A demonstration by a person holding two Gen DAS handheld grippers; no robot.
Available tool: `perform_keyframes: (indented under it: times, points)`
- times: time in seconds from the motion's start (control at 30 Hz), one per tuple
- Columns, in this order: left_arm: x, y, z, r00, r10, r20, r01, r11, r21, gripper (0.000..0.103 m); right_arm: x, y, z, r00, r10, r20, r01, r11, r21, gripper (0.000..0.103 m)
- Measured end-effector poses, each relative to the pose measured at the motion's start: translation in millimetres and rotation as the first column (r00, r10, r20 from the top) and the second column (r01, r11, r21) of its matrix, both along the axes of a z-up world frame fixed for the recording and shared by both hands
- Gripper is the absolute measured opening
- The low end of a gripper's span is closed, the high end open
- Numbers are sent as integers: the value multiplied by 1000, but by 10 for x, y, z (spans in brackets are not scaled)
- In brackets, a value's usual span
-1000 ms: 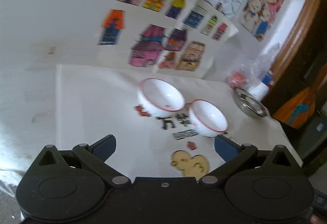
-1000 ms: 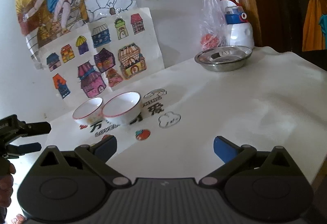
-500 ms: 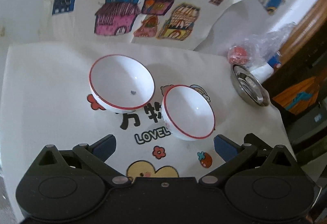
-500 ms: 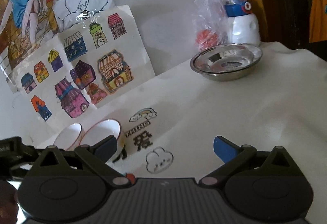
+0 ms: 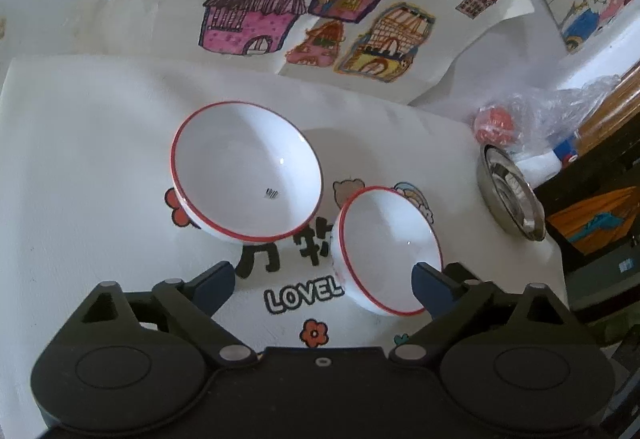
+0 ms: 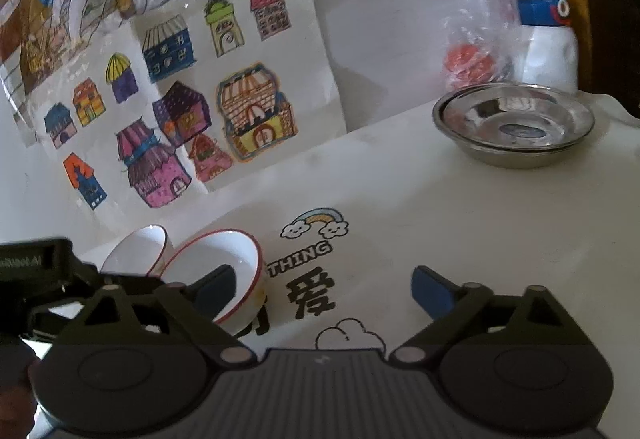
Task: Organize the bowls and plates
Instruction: 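Move both grippers to the rim of the larger red-rimmed white bowl, then close the left gripper on the white bowl rim while the right gripper closes too, then carry the white bowl with both grippers and lower it into the steel bowl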
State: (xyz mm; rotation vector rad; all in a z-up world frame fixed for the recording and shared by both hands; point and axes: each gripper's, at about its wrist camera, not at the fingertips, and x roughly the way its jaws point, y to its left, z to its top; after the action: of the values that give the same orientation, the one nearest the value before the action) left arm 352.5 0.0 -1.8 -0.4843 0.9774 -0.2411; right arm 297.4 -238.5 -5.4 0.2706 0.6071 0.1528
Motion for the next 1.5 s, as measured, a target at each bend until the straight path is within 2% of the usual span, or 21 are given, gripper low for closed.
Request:
perform_keyframes:
  times: [0.1, 0.13, 0.17, 0.3, 0.4, 0.57, 0.77, 0.87, 0.93, 1.03, 1.1, 1.23, 1.5]
  points:
    - [-9, -18, -6, 1000, 0, 2, 0, 1000, -15, 92, 20, 28, -18, 1000, 8, -4, -8, 1000, -1, 90]
    - [-15, -30, -4, 1000, -6, 0, 6, 1000, -18, 84, 23, 30, -22, 1000, 12, -5, -12, 1000, 0, 89]
    - [-19, -41, -6, 1000, -13, -3, 13, 1000, -23, 82, 27, 39, -25, 1000, 17, -5, -17, 1000, 0, 87]
    - [-21, -72, -16, 1000, -23, -4, 23, 999, -36, 78, 42, 72, -22, 999, 34, -5, -34, 999, -6, 81]
    - [9, -78, -32, 1000, -21, -6, 21, 999, -48, 69, 67, 104, -16, 999, 48, -8, -48, 999, -11, 78]
    - [44, -92, -70, 1000, -27, -4, 27, 998, -58, 45, 99, 150, -33, 997, 73, -16, -73, 997, -3, 66]
    - [57, -88, -103, 1000, -29, 9, 29, 998, -56, 30, 93, 184, -31, 994, 105, -12, -105, 994, 15, 50]
    - [63, -94, -121, 999, -35, 24, 36, 998, -54, 26, 121, 168, -48, 990, 136, -24, -135, 990, 51, 43]
    - [59, -103, -126, 998, -45, 38, 47, 997, -56, 22, 158, 153, -72, 987, 157, -40, -154, 985, 80, 43]
    - [35, -123, -106, 997, -52, 64, 55, 998, -44, 20, 189, 110, -105, 980, 191, -56, -181, 973, 145, 28]
    - [13, -138, -89, 996, -54, 77, 57, 998, -33, 19, 195, 87, -114, 979, 193, -63, -180, 968, 173, 23]
    - [-35, -170, -40, 994, -64, 92, 66, 998, -13, 15, 147, 107, -80, 983, 168, -69, -157, 977, 143, 17]
    - [-264, -139, 183, 988, -77, 134, 82, 996, -31, 15, -136, 123, 201, 989, 149, -11, -147, 984, 102, 16]
